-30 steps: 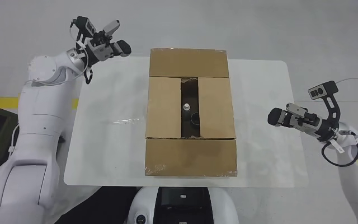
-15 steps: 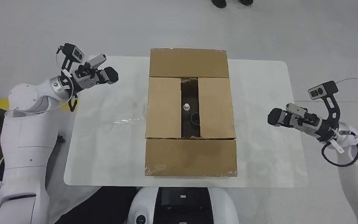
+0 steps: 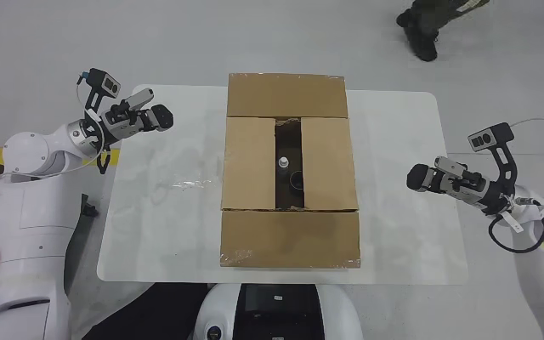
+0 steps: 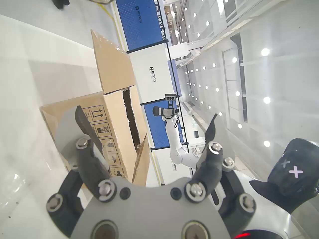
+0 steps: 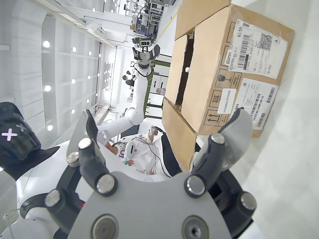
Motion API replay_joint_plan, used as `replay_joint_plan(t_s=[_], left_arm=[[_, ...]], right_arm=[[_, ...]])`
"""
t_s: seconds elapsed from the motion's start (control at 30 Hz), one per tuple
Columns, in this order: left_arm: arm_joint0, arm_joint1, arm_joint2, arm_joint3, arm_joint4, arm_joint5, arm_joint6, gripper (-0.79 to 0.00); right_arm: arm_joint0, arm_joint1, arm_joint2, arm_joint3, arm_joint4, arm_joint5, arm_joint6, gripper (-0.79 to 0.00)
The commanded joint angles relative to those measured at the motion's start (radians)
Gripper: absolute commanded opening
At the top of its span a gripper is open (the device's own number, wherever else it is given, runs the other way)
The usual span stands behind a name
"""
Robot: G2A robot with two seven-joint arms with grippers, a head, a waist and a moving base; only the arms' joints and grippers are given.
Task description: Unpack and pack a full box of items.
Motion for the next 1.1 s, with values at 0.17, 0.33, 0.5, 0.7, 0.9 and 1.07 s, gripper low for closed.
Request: replay_joint_plan(t_s=[0.17,0.33,0.5,0.7,0.9,1.07], left_arm=[[0.0,0.0,0.0,0.0,0.0,0.0,0.0,0.0],[0.0,0.0,0.0,0.0,0.0,0.0,0.0,0.0],[0.0,0.0,0.0,0.0,0.0,0.0,0.0,0.0],[0.0,0.0,0.0,0.0,0.0,0.0,0.0,0.0],[0.0,0.0,0.0,0.0,0.0,0.0,0.0,0.0],[0.0,0.0,0.0,0.0,0.0,0.0,0.0,0.0]], right_arm=[[0.001,0.001,0.005,-0.024,-0.018,0.012,-0.025,0.0],[0.039,-0.002,-0.032,-0.089,0.011,0.083,-0.048,0.0],[0.127,-0.017,-0.166,-0.13,0.026,0.119,-0.08,0.0],[0.22,-0.044,-0.368,-0.141,-0.006,0.148,-0.131,0.0],[0.275,-0.073,-0.506,-0.112,-0.01,0.144,-0.178,0.0],[0.324,-0.091,-0.586,-0.097,-0.044,0.147,-0.185,0.0]])
